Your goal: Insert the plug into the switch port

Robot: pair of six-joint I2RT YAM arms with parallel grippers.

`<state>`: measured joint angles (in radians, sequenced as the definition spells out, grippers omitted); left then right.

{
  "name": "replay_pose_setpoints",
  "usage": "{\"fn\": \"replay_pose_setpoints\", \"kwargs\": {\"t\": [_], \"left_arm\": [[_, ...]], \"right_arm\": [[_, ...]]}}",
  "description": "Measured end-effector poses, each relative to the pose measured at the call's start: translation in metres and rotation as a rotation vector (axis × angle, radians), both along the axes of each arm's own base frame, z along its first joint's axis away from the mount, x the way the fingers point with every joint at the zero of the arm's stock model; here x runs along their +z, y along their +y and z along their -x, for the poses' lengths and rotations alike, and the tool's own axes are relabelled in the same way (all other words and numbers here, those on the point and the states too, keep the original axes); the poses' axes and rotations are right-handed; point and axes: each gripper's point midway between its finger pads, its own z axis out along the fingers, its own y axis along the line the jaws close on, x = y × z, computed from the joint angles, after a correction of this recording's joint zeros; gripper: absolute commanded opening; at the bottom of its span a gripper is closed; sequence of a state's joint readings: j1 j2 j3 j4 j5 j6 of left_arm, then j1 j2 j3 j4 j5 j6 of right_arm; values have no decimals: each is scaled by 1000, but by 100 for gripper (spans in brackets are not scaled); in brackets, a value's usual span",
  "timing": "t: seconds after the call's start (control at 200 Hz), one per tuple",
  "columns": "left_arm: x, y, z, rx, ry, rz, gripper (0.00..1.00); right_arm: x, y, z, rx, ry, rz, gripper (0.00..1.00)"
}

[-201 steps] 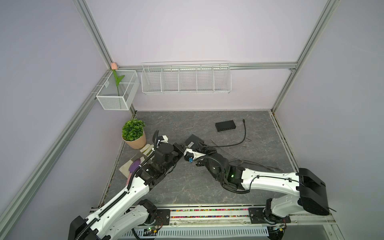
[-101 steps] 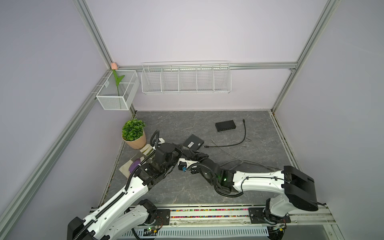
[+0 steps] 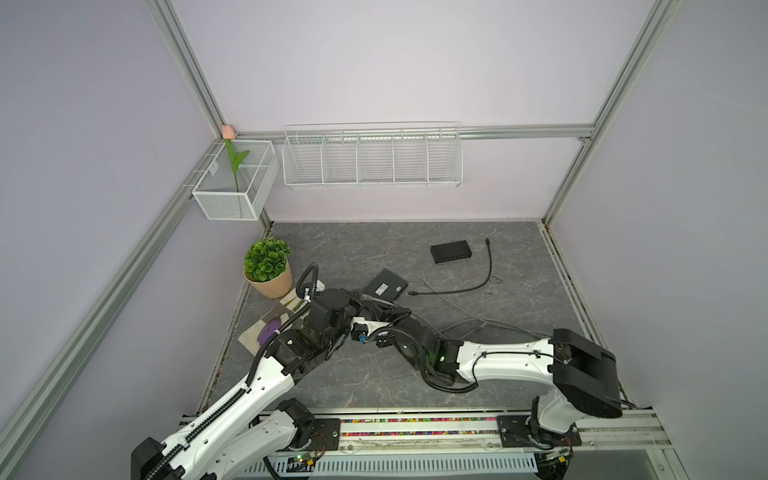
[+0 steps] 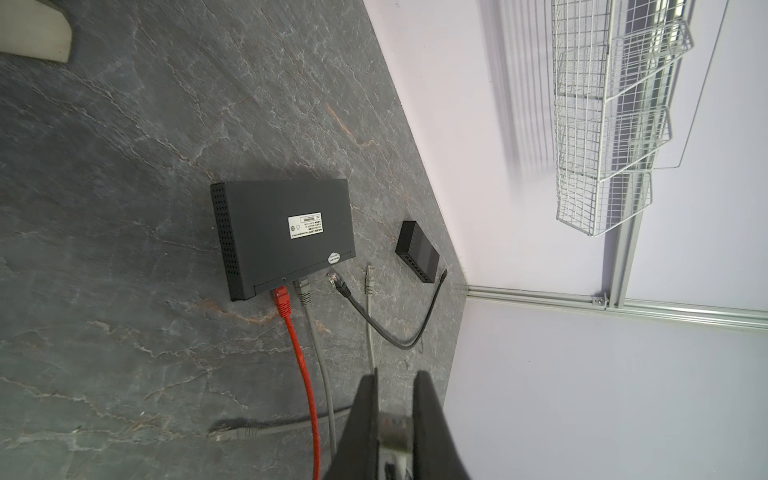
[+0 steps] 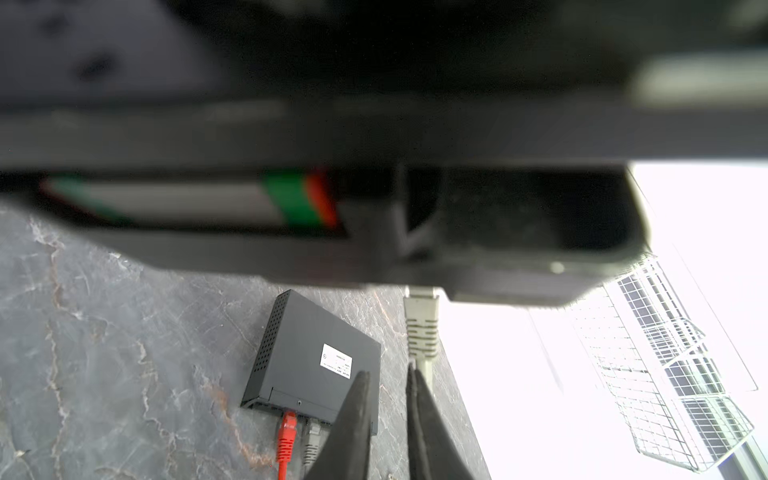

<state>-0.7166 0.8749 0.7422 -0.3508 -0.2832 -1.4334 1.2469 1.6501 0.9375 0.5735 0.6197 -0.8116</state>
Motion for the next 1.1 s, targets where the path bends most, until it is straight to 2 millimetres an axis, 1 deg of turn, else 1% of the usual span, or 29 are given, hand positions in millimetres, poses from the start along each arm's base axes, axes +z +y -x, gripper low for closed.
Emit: {"fn": "replay_pose_setpoints", "kwargs": {"t": [0.105,0.205,0.28,0.45,0.585,0.715,1.02,1.1], "left_arm": [[1,1,0,9,-1,3,0],[0,2,1,14,3,3,0],[-1,3,1,18,7,2,0],[-2,4,1,24,14,6,0],[-4,6,0,42,17,0,0],[-5,8,-1,57,19,-2,0],[0,13,2,79,7,19,0],[1,13,6,72,5,20,0]], "right_arm": [[1,1,0,2,0,-3,27],[1,1,0,3,0,-4,35],[1,1,0,3,-2,-3,37],[1,2,-1,4,-3,-2,37],[0,3,-1,4,-2,0,33],[0,4,-2,3,-4,-5,32],[2,8,-1,18,-5,-17,34],[3,8,0,25,-5,-23,37]]}}
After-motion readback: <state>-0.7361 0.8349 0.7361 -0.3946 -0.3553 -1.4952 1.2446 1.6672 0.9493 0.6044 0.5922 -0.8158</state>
